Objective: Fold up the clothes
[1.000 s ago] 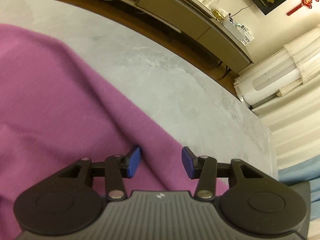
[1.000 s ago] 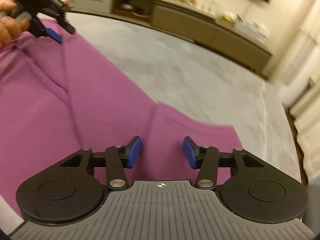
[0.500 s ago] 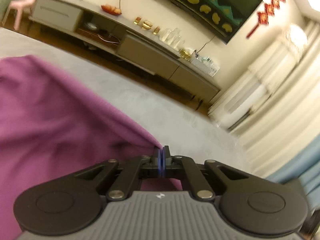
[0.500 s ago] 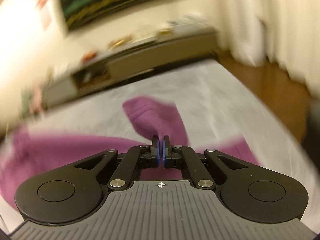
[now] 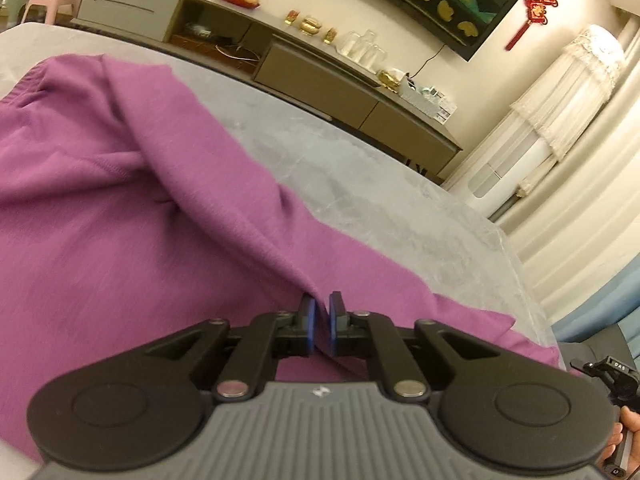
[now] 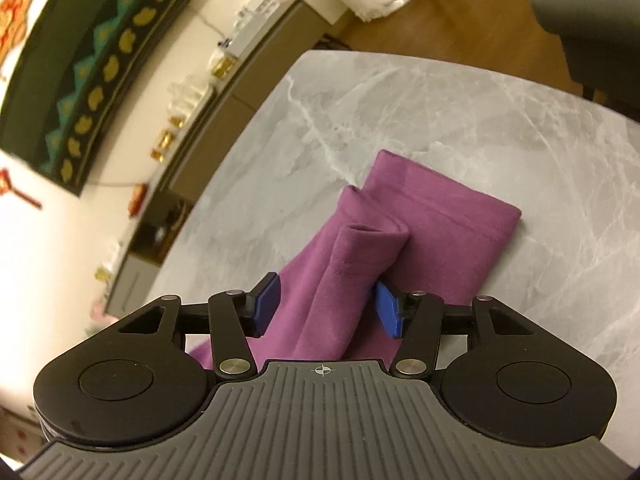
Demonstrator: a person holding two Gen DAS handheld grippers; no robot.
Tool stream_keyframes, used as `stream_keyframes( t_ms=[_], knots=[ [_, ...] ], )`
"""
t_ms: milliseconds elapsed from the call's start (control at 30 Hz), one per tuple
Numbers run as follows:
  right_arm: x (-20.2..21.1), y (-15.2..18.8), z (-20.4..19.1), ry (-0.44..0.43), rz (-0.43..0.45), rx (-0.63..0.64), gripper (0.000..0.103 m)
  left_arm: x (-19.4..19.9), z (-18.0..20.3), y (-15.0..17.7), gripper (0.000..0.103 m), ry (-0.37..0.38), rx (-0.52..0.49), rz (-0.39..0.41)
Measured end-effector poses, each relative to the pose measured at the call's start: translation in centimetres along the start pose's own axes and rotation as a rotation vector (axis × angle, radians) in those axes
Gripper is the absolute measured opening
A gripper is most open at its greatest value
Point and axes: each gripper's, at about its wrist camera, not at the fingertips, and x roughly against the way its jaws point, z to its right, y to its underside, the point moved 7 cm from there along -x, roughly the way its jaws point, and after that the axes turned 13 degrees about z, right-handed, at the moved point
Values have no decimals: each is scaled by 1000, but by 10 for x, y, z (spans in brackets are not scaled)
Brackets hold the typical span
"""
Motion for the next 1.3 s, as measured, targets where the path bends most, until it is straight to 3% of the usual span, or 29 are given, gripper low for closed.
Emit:
stream_keyframes(
  t_ms=[33,67,200,267,367,433,600,700,767,867,900,1067,1167,1233,1267,1300],
  knots=[
    [-3,2,-1,15,-12,27,32,-4,1,0,9,1,-2,-2],
    [-6,2,-3,32,-20,72,1,-7,2,0,5,4,-5,-2],
    [36,-24,-26,-24,211,184,1,26,25,-9,1,108,-22,100],
    [38,-21,-5,67,189,139,1,41,34,1,1,119,-73,83],
    [16,-15,26,162,78,59,1,25,25,37,1,63,-94,-36],
    [14,-17,31,195,75,65,1,16,20,49,1,39,-81,-75],
    [36,-28,13,185,213,151,1,25,30,40,2,96,-77,-22],
    [21,-22,33,244,135,93,1,15,28,53,2,72,-107,-70],
    [21,-23,35,255,136,85,1,10,25,60,2,52,-116,-88],
    [48,-31,7,208,286,196,0,25,33,44,2,106,-106,10],
    [49,-31,8,224,289,199,0,29,39,41,2,122,-117,32],
    [24,-24,57,360,140,48,0,2,31,84,3,66,-188,-89],
    [23,-20,52,379,135,82,2,9,30,75,4,63,-181,-91],
    [23,-18,49,394,135,110,1,26,19,55,12,40,-159,-54],
    [24,-19,49,403,139,123,2,35,13,45,12,29,-147,-35],
    [28,-23,47,438,170,150,19,43,8,36,14,18,-136,-17]
  ],
)
